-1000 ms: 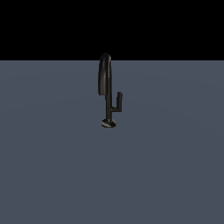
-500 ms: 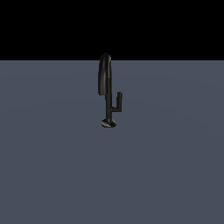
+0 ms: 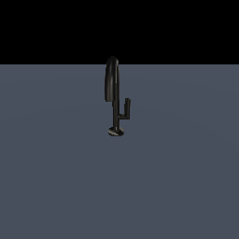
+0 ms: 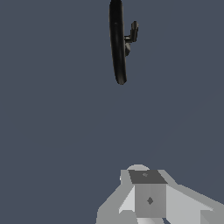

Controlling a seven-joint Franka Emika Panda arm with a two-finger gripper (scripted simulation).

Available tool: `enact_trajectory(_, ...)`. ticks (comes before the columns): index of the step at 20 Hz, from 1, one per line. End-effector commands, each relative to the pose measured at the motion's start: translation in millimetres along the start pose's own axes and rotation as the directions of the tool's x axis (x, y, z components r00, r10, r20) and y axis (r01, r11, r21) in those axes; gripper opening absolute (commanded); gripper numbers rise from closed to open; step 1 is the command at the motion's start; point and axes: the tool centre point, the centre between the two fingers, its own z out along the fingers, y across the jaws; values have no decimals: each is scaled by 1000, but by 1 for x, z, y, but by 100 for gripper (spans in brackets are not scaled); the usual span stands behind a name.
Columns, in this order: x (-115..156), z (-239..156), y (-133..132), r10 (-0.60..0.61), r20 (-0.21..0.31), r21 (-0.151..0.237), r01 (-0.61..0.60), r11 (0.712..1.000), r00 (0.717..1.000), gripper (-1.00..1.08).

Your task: Turn on the faucet by rotating a designated handle.

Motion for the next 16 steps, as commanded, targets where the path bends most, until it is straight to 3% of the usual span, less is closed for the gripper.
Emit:
enact_trajectory(1, 14, 2, -2, 33, 30, 29, -34, 999, 999, -100)
enact_trajectory(9, 61, 10, -7, 140, 145, 126, -158, 979, 980, -100)
enact_trajectory(16, 105, 21, -7, 222, 256, 201, -277, 940, 941, -100)
